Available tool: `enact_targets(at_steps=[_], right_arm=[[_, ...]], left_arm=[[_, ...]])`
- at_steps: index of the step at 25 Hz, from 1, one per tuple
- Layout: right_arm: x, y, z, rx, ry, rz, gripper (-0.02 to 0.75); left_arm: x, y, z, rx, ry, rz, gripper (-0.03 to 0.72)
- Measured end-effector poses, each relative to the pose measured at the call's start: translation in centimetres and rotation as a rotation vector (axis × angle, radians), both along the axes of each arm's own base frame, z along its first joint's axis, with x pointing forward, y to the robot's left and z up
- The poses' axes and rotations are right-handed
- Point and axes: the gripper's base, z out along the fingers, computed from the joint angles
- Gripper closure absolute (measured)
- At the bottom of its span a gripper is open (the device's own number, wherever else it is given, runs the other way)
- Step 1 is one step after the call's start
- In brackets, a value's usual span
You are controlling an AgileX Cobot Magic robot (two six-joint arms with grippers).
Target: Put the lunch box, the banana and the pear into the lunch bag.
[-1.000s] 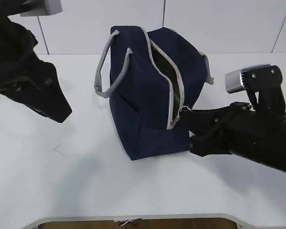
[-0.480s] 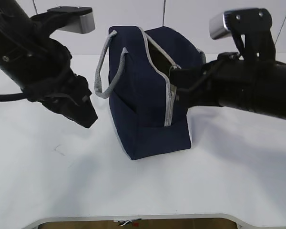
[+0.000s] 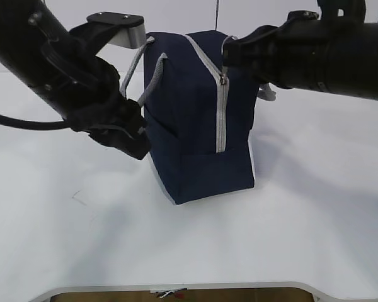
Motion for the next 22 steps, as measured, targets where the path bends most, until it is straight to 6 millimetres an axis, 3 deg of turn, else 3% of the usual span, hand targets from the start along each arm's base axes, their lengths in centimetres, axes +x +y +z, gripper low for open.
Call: enact_targets(at_steps=[10,22], right_arm=[[1.0,0.5,0.3,0.11,0.058,-0.036,0.726],[1.0,0.7,0.6,0.187,0.072,-0.034,0.725]], left_arm=[[-0.5,-2.9,0.2,-0.081,-0.119,-0.041,0.386],[0.6,-3.4,1.1,-0.174,-0.248,0.008,0.343]])
